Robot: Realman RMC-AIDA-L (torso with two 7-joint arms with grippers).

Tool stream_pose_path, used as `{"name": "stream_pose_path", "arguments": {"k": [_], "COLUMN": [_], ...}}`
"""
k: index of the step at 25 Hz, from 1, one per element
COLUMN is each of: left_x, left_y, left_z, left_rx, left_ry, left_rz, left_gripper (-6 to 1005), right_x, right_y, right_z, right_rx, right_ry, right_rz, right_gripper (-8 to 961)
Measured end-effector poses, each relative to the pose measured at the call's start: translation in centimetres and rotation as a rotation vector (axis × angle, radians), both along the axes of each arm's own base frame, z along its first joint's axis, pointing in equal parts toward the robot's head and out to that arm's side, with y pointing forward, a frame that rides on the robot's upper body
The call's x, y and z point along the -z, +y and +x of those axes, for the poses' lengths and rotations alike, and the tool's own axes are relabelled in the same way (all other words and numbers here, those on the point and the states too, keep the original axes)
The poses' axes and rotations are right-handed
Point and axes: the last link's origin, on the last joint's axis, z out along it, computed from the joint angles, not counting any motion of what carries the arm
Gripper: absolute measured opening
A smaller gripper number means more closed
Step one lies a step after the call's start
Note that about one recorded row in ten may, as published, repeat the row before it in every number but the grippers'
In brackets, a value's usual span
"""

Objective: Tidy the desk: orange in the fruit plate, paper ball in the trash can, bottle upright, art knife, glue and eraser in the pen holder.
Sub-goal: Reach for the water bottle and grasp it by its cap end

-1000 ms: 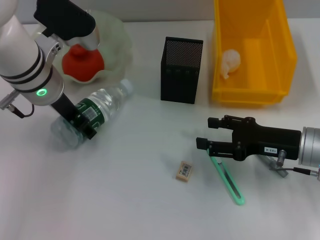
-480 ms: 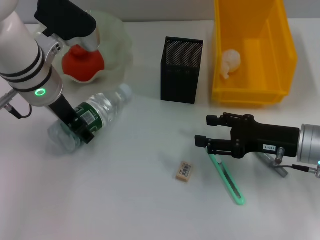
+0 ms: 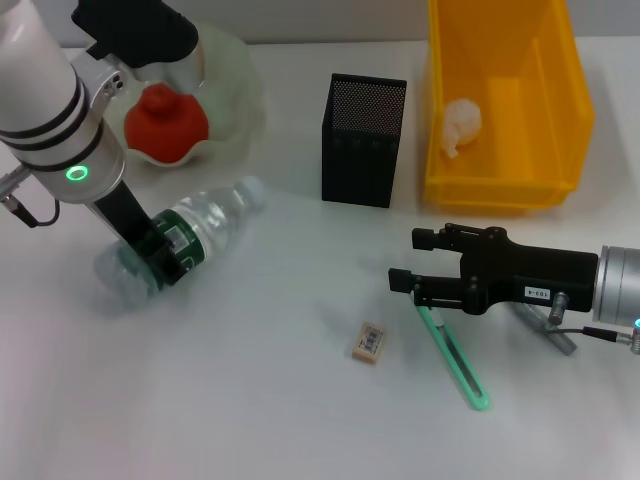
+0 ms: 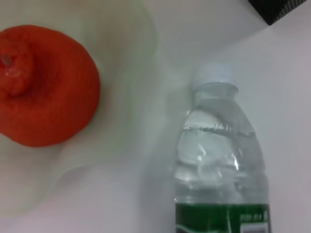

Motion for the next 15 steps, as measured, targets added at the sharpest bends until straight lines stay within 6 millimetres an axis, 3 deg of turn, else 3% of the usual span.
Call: {"name": "stream_pose_path", "arguments": {"k": [15], "left_x": [-0.10], "left_y": [0.61], "left_z": [0.59], "left_rx": [0.065], "left_ry": [-0.009], "left_rz": [0.017], "left_gripper": [811], "right_x": [0.09], "right_y": [0.09], "right_z": [-0.09], "right_rx": [-0.001], "right_ry": [-0.002], "right_rz": [-0.001], "right_gripper": [773]}}
